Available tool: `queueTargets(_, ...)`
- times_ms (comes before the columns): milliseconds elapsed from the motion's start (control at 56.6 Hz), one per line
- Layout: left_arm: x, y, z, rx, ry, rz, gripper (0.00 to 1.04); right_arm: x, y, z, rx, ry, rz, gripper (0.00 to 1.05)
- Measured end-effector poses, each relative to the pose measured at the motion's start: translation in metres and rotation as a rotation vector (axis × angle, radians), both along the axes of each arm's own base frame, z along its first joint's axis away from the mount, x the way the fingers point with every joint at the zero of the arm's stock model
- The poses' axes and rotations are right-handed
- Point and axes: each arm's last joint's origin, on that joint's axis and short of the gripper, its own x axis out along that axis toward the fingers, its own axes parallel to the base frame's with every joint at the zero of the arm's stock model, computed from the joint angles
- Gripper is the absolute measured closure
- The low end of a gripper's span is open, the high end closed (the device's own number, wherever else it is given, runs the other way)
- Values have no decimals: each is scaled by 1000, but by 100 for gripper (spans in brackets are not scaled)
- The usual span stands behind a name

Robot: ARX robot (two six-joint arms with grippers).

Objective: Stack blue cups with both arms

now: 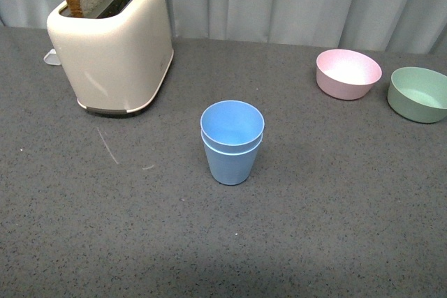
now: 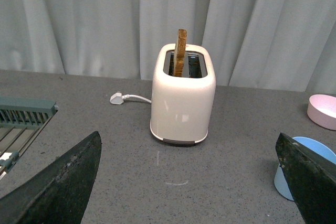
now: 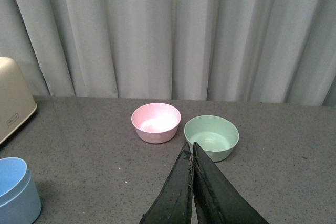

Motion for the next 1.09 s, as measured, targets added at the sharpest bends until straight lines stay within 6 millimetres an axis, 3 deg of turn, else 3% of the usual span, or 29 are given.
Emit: queueTargets(1094,0,0,0,0,0,1,7,-36,0,0,0,-6,3,104)
